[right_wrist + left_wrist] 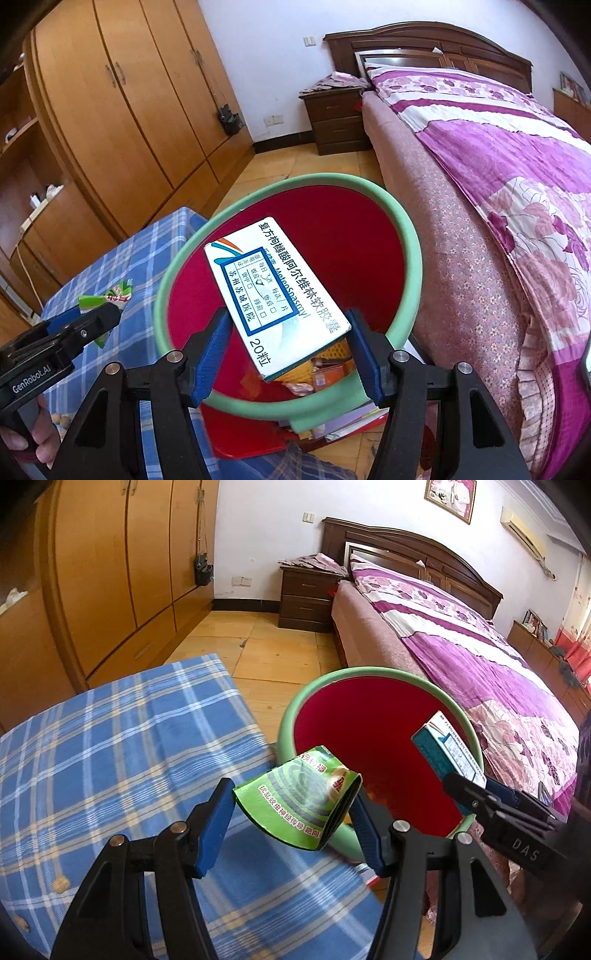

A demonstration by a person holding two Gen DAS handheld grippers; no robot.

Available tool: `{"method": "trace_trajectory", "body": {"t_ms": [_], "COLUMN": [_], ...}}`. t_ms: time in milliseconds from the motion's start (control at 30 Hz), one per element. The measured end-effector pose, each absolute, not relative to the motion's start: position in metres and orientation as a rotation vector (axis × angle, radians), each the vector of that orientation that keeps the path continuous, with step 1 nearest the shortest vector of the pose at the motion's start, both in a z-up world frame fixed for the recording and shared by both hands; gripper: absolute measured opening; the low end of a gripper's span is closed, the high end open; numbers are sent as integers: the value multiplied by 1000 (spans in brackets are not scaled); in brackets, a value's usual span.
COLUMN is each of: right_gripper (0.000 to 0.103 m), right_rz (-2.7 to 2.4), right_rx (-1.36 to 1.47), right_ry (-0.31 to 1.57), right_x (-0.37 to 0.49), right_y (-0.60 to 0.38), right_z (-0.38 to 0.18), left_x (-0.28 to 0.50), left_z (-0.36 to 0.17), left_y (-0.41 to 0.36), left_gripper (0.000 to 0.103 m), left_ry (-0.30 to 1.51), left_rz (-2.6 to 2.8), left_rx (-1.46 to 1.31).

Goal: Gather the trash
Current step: 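Open both tools over the bucket, dropping the packet and box inside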

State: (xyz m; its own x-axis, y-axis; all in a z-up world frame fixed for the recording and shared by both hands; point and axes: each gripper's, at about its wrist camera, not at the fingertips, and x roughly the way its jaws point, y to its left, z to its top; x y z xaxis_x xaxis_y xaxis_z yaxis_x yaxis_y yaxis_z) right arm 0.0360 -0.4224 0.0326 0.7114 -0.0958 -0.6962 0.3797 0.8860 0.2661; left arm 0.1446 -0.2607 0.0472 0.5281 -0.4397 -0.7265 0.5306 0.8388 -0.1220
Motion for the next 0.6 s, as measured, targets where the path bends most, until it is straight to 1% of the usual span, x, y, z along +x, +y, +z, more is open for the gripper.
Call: {"method": "trace_trajectory", "body": {"t_ms": [433, 600], "right_gripper": [65, 66], "right_rz": [-252, -263], "right_rx": [407, 405], "right_ry": [750, 725], "right_x": [44, 40], "right_y": [-433, -436], "right_z": [21, 24], "left_x": [155, 161], "left_z": [32, 27], "left_y": [-300, -308], "left_gripper": [62, 63], "left_ry": [844, 867], "left_rz": [-608, -606], "left_rx": [166, 163]}}
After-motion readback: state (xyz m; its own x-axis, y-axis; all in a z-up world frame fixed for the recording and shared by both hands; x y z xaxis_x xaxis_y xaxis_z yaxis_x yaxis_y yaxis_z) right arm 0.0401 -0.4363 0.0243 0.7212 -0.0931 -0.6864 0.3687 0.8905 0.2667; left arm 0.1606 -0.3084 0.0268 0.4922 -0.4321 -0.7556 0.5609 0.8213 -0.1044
